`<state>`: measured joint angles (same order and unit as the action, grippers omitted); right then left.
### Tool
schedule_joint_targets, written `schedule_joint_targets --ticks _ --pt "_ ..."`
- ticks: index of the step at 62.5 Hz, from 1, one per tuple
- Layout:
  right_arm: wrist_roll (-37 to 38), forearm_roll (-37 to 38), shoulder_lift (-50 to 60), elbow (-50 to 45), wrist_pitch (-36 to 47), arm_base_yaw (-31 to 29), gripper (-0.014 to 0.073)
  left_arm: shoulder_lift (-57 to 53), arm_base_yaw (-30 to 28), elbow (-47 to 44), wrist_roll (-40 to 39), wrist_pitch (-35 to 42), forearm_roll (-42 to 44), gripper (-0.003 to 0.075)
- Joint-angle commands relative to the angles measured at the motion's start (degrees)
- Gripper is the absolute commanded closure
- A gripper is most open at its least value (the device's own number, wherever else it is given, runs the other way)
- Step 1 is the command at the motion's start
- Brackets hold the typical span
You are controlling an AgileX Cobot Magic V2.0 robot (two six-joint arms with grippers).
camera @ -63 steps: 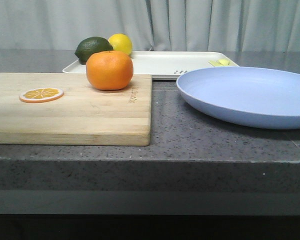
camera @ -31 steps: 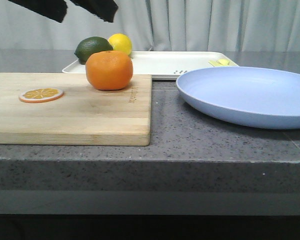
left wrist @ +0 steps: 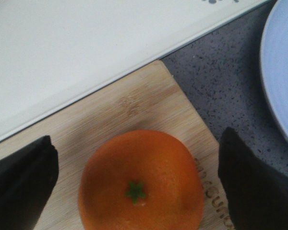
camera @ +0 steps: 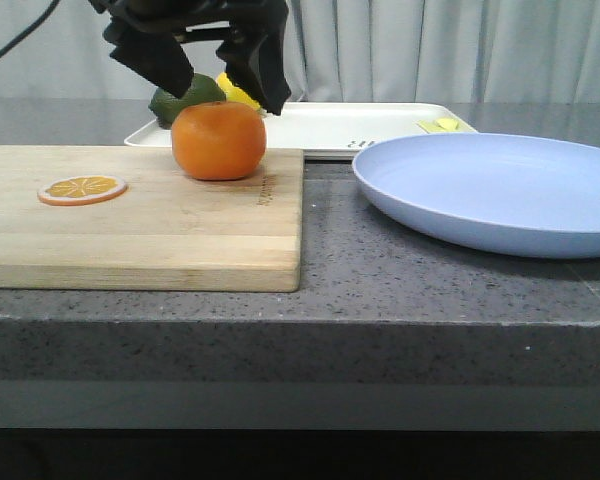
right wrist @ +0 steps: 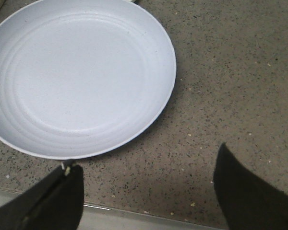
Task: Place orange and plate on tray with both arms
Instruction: 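Move the left gripper down over the orange on the cutting board, then close the left gripper around the orange, then lift the orange with the left gripper and carry it over the blue plate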
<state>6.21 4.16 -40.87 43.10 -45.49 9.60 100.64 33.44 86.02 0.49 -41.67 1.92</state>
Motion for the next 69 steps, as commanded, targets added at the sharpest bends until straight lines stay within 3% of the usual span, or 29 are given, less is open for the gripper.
schedule_joint_targets --ticks 1,18,30,34,44,69 --pt "-0.3 0.0 -0.1 2.0 3.1 0.0 0.0023 -1.2 0.3 2.5 0.1 1.1 -0.1 0.006" --pt "-0.3 0.0 -0.1 2.0 3.1 0.0 0.0023 0.7 0.3 2.5 0.1 -0.1 -0.1 0.0076" --pt "-0.3 0.0 -0.1 2.0 3.1 0.0 0.0023 0.8 0.3 2.5 0.1 -0.4 -1.0 0.0265" --pt "-0.3 0.0 -0.1 2.0 3.1 0.0 0.0023 0.8 0.4 2.9 0.1 -0.8 -1.0 0.029" --pt "-0.3 0.0 -0.1 2.0 3.0 0.0 0.0023 0.8 2.3 6.0 0.1 -2.5 -1.3 0.029" --pt "-0.3 0.0 -0.1 2.0 3.0 0.0 0.0023 8.7 14.7 19.9 0.1 -2.3 -1.0 0.029"
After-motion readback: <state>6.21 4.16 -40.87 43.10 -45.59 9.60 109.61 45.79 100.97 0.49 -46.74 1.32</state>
